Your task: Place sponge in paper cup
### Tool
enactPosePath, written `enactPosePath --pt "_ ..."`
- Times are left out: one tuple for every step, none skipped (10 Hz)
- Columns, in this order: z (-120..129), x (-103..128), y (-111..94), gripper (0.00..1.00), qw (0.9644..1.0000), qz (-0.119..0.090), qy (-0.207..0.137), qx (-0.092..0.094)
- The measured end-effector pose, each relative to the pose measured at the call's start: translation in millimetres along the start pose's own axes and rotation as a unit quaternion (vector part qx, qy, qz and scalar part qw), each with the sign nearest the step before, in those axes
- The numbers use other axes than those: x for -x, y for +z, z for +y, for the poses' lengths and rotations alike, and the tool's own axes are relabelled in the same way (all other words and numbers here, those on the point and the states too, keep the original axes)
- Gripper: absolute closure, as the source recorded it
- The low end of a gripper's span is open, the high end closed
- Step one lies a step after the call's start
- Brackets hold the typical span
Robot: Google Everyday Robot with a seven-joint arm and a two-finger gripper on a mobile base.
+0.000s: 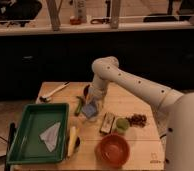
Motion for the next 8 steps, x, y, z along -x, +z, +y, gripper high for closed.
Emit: enactPosePath --pt "0.8 -2.6 -0.5 0.32 1.0 -0.001 0.001 0.001" --pt "1.3 -4.8 -0.6 0.24 1.0 -0.001 0.001 0.003" --pt "0.5 -5.9 -0.2 0.2 1.0 -0.002 -0.001 0.004" --pt "-0.7 -6.7 0.1 0.2 1.0 -0.003 -0.002 0.005" --pt "-0.3 -7.9 0.2 0.2 1.0 -0.004 -0.003 0.006" --pt "0.7 -9.1 -0.2 0.2 1.0 -0.004 -0.002 0.007" --pt "1.2 -10.8 -0.7 0.2 1.0 -0.005 -0.002 0.007" --pt "0.9 -11.8 -1.1 0.2 1.0 -0.005 -0.003 0.007"
